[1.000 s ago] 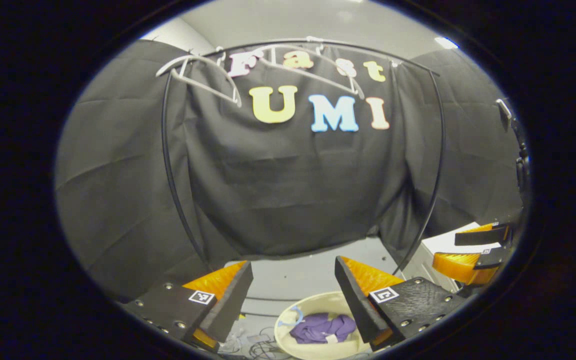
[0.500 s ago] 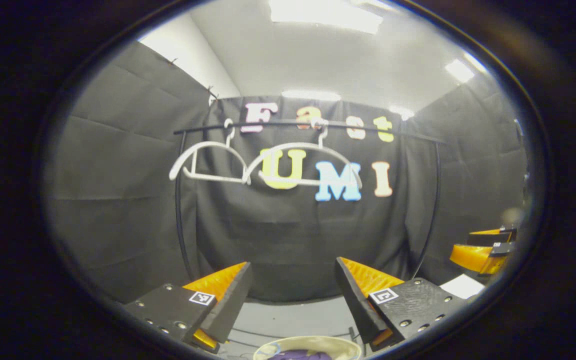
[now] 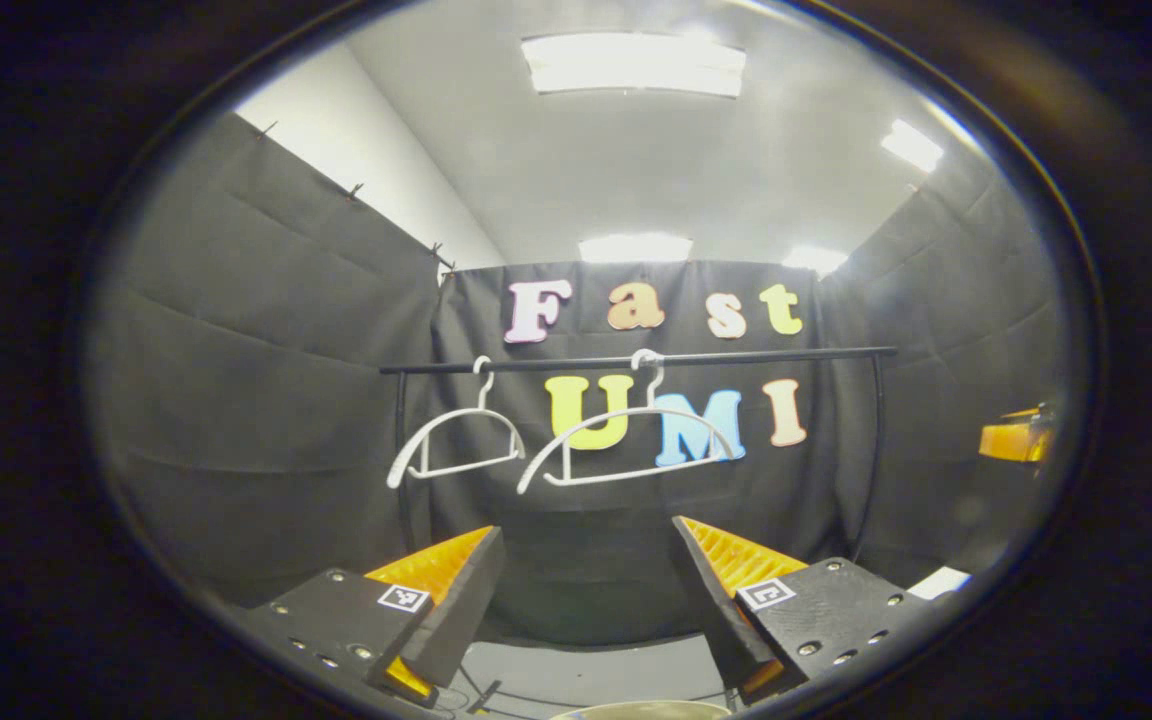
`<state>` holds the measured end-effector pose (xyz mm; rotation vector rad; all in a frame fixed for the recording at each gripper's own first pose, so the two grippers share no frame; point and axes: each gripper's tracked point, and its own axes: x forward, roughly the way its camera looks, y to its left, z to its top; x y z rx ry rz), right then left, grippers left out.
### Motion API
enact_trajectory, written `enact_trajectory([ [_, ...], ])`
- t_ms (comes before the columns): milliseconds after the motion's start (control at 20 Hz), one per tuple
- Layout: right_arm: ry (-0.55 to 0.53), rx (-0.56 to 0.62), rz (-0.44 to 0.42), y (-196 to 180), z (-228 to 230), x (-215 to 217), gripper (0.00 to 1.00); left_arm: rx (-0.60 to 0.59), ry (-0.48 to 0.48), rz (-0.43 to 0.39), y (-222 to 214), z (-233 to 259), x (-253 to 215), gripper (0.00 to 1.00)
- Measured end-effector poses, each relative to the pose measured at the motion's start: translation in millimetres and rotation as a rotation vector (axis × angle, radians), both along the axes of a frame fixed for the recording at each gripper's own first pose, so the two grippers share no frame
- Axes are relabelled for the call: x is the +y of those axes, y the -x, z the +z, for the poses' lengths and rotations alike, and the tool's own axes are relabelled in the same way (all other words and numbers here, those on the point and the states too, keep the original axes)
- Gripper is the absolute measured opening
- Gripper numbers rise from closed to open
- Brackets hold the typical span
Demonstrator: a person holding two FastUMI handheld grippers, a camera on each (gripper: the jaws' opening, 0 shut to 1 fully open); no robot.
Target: Grasp the clothes on the hanger with both hands and then place them into the laundry hamper below.
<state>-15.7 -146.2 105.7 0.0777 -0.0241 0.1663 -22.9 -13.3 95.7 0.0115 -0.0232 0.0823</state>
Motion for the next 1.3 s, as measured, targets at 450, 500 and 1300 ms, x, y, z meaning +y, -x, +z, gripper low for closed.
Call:
enact_trajectory([
  [450,-0.094,-0.030,-0.039,12,6,-20,0.93,-0.006,-0.064,0.054,25,19,10,1.00],
  [500,-0.088,-0.035,-0.036,13,7,-20,0.93,-0.009,-0.068,0.056,25,19,9,1.00],
  [1300,-0.059,-0.069,-0.079,10,12,-29,0.93,-0.031,-0.058,0.050,21,17,6,0.95],
])
